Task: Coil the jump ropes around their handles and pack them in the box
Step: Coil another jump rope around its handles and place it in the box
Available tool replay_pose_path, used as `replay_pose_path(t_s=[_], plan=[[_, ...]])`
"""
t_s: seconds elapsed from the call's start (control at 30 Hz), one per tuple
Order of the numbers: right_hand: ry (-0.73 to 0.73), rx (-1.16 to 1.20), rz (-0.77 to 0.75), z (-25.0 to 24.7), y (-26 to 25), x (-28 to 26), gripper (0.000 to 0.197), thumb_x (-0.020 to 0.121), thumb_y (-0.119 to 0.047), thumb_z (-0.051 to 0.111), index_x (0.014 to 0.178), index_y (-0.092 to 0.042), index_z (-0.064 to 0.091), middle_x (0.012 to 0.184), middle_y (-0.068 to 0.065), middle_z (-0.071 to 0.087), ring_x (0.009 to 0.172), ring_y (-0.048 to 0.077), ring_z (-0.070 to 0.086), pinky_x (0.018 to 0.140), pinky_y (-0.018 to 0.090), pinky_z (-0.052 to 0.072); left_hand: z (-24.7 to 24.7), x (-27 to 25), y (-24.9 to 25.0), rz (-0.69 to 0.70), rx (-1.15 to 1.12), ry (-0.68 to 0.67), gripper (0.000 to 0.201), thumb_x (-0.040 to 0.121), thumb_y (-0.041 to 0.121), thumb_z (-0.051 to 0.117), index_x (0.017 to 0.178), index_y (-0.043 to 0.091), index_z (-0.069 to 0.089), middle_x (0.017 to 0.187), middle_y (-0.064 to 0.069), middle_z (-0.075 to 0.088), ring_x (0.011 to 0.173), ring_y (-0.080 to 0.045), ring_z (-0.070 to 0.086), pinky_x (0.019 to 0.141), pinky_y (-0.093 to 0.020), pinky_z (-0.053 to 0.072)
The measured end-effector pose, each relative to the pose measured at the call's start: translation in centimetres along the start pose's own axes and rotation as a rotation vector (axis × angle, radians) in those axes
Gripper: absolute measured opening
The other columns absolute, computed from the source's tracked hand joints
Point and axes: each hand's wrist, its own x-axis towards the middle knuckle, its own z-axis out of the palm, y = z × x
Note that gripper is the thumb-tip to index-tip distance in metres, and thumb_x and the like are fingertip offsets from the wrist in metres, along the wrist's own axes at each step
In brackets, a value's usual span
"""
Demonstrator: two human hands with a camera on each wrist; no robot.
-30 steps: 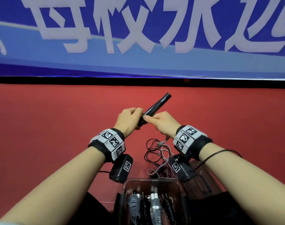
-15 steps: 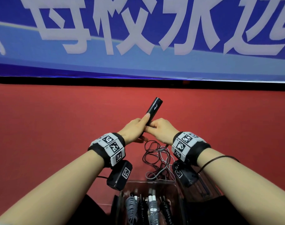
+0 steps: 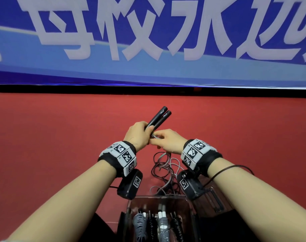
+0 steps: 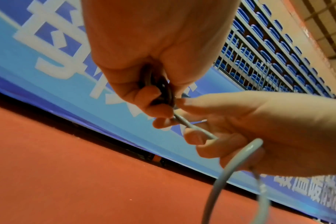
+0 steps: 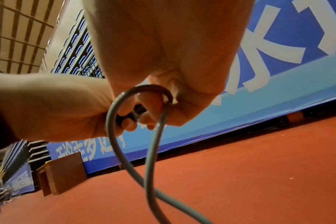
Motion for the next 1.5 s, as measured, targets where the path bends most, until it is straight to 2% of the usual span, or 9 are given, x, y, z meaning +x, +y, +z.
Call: replay_pose_path(t_s=[0.13, 0.23, 0.47, 0.67, 0.83, 1.03, 1.3, 1.4, 1.5], plan=[[0.005, -0.002, -0.009, 0.1, 0.0, 0.2, 0.023, 0.094, -0.029, 0.056, 0.100, -0.014, 0.071, 0.065, -0.007, 0.054, 0.046, 0.007, 0.040, 0.050, 0.023, 0.034, -0.2, 0.1, -0.7, 0.000, 0.066, 0.002, 0.025, 0.101, 0.031, 0.044, 0.105, 0.014, 0.061, 0.080, -0.008, 0.067, 0.079, -0.029, 0.067, 0.071, -0.038, 0.054], [0.041, -0.035, -0.015, 0.1, 0.1, 0.3, 0.025, 0.095, -0.025, 0.054, 0.091, -0.005, 0.068, 0.068, 0.002, 0.051, 0.050, 0.009, 0.040, 0.052, 0.026, 0.032, -0.3, 0.1, -0.4, 0.034, 0.116, -0.027, 0.027, 0.101, 0.033, 0.041, 0.110, 0.014, 0.059, 0.086, -0.009, 0.068, 0.083, -0.033, 0.066, 0.071, -0.037, 0.050], [0.096, -0.097, -0.054, -0.2, -0.2, -0.1, 0.031, 0.096, -0.026, 0.056, 0.064, -0.026, 0.056, 0.056, -0.005, 0.045, 0.050, 0.009, 0.039, 0.051, 0.028, 0.030, -1.0, -0.7, 0.1, 0.084, 0.189, -0.008, 0.031, 0.095, 0.048, 0.051, 0.093, 0.019, 0.063, 0.067, 0.002, 0.056, 0.069, -0.024, 0.055, 0.050, -0.028, 0.033], [0.046, -0.087, -0.048, -0.6, -0.1, -0.2, 0.024, 0.097, -0.028, 0.051, 0.093, -0.019, 0.072, 0.056, -0.004, 0.044, 0.048, 0.012, 0.038, 0.055, 0.028, 0.038, -1.3, -0.4, -0.6, 0.127, 0.256, -0.039, 0.029, 0.095, 0.048, 0.053, 0.089, 0.020, 0.053, 0.065, 0.005, 0.049, 0.069, -0.025, 0.050, 0.060, -0.032, 0.033], [0.044, -0.084, -0.101, -0.7, -1.5, -0.6, 0.022, 0.098, -0.028, 0.051, 0.100, -0.023, 0.072, 0.054, -0.006, 0.041, 0.044, 0.012, 0.035, 0.046, 0.025, 0.030, -2.1, 0.6, -1.0, 0.054, 0.105, 0.047, 0.035, 0.098, 0.044, 0.048, 0.095, 0.010, 0.057, 0.088, -0.012, 0.069, 0.086, -0.035, 0.064, 0.073, -0.040, 0.050], [0.043, -0.056, -0.112, -1.1, -2.2, -0.3, 0.022, 0.098, -0.030, 0.052, 0.103, -0.024, 0.073, 0.051, -0.006, 0.037, 0.045, 0.011, 0.031, 0.047, 0.026, 0.026, -2.3, 0.7, -0.9, 0.061, 0.184, 0.153, 0.034, 0.100, 0.043, 0.047, 0.103, 0.010, 0.056, 0.089, -0.012, 0.063, 0.088, -0.038, 0.059, 0.066, -0.035, 0.036], [-0.018, 0.370, 0.036, -1.9, -0.6, 0.0, 0.026, 0.100, -0.019, 0.052, 0.080, -0.008, 0.065, 0.050, 0.003, 0.030, 0.036, 0.006, 0.042, 0.077, 0.042, 0.059, -2.9, 1.3, -3.3, -0.092, 0.314, 0.017, 0.032, 0.100, 0.038, 0.047, 0.118, 0.015, 0.060, 0.088, -0.006, 0.066, 0.081, -0.028, 0.061, 0.066, -0.033, 0.042], [0.050, 0.187, -0.029, -2.4, -0.5, -0.3, 0.027, 0.098, -0.028, 0.053, 0.079, -0.015, 0.068, 0.050, -0.002, 0.030, 0.038, 0.009, 0.036, 0.061, 0.034, 0.056, -3.0, 0.8, -2.7, -0.047, 0.448, -0.050, 0.030, 0.100, 0.039, 0.044, 0.118, 0.021, 0.061, 0.085, -0.002, 0.063, 0.077, -0.026, 0.057, 0.067, -0.031, 0.040], [0.180, 0.004, -0.147, -3.5, -0.5, -0.7, 0.026, 0.095, -0.036, 0.057, 0.077, -0.021, 0.070, 0.038, -0.013, 0.037, 0.037, 0.004, 0.033, 0.048, 0.023, 0.031, -3.0, 0.2, -1.8, 0.010, 0.481, -0.104, 0.025, 0.098, 0.040, 0.044, 0.108, 0.025, 0.061, 0.092, -0.002, 0.069, 0.085, -0.028, 0.062, 0.071, -0.030, 0.042]])
